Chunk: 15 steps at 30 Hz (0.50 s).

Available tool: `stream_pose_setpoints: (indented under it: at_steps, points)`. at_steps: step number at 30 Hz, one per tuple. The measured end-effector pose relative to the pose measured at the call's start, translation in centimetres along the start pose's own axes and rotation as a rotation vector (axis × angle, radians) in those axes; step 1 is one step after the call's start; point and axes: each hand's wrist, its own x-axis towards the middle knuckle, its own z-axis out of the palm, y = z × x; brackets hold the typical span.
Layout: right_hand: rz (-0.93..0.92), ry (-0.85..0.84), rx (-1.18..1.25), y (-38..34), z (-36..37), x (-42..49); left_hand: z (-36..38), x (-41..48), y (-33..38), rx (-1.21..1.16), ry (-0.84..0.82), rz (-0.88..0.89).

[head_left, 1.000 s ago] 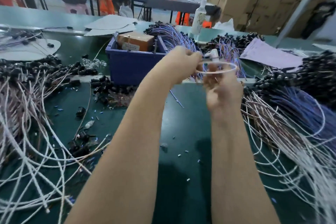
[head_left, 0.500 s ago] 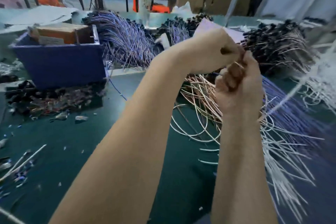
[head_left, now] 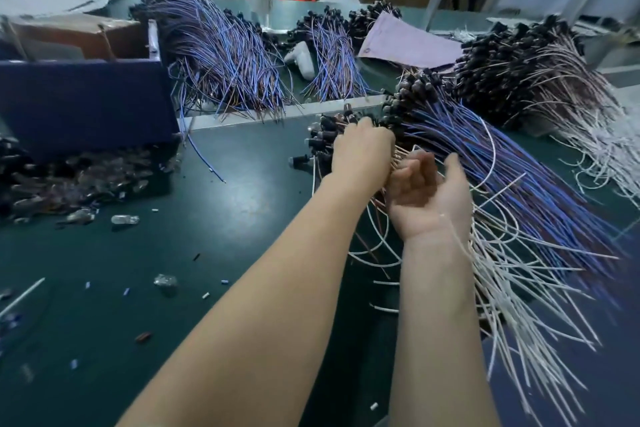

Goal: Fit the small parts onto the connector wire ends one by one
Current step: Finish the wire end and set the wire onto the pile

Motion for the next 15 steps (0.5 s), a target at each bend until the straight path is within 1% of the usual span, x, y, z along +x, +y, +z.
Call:
stream_pose_setpoints:
  at_steps: [2,4,6,8,10,12,15]
  points:
    - [-0.057,-0.043,0.195,-0.7,0.0,-0.2,0.1,0.4,-0.5,-0.098,0.019,0.003]
    - [-0.178,-0.024,0.407,-1.9,-0.3,-0.2,0.1,-0.1,-0.8,-0.128,0.011,-0.002]
    - [-0.28,0.052,0.45,-3.0,-0.4,-0.5,-0.1,-0.3,-0.8,-0.187,-0.004,-0.005]
    - [-0.319,0.108,0.342,-2.7,-0.5,-0.9,-0.5,-0.6,-0.7,-0.252,-0.011,-0.011]
    - [-0.293,0.128,0.176,-1.2,0.2,-1.2,-1.2,-1.1,-0.7,-0.343,0.011,-0.032]
    - [-0.228,0.071,0.031,0.8,1.7,-1.7,-2.5,-1.9,-1.1,-0.452,0.125,-0.069]
    - [-0.113,-0.077,-0.209,4.8,4.4,-2.6,-5.9,-3.3,-3.2,-0.711,0.322,-0.221]
